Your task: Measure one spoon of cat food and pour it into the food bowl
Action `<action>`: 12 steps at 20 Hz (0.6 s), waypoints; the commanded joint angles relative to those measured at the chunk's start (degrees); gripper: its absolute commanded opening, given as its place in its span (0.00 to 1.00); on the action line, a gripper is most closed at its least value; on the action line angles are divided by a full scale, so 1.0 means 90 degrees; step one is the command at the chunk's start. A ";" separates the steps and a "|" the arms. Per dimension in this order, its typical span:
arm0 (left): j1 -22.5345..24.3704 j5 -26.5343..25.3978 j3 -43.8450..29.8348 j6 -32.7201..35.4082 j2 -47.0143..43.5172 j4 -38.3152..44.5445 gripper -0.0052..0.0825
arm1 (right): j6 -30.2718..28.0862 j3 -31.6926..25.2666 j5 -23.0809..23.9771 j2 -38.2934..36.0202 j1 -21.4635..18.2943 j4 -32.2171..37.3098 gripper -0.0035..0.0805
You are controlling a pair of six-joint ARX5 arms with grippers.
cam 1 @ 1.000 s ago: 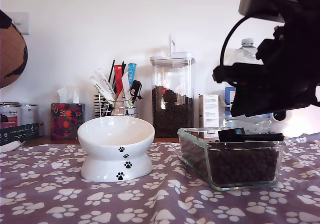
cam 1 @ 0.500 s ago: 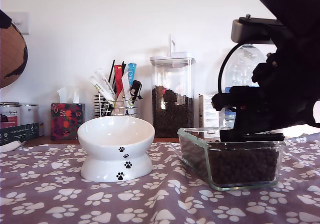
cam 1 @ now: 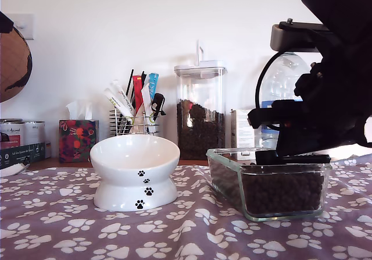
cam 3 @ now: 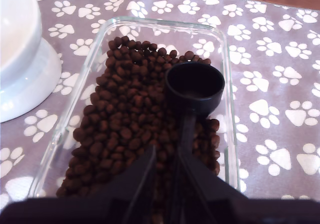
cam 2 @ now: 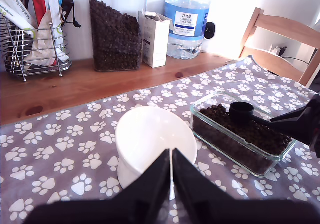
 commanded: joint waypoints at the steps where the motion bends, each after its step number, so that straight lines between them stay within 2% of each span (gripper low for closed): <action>1: -0.0022 0.0007 -0.0019 -0.0010 -0.0010 0.0066 0.04 | 0.0010 0.0063 0.0002 0.0056 -0.0010 -0.0017 0.16; 5: -0.0022 0.0007 -0.0019 -0.0010 -0.0010 0.0066 0.04 | 0.0007 0.0063 0.0002 0.0056 -0.0010 -0.0012 0.03; 9: -0.0022 0.0007 -0.0019 -0.0007 -0.0010 0.0066 0.04 | -0.0002 0.0075 0.0000 0.0051 -0.0010 0.0204 0.03; 12: -0.0022 0.0007 -0.0019 -0.0007 -0.0010 0.0063 0.04 | -0.0211 0.0311 -0.0061 0.0041 -0.0010 0.0177 0.03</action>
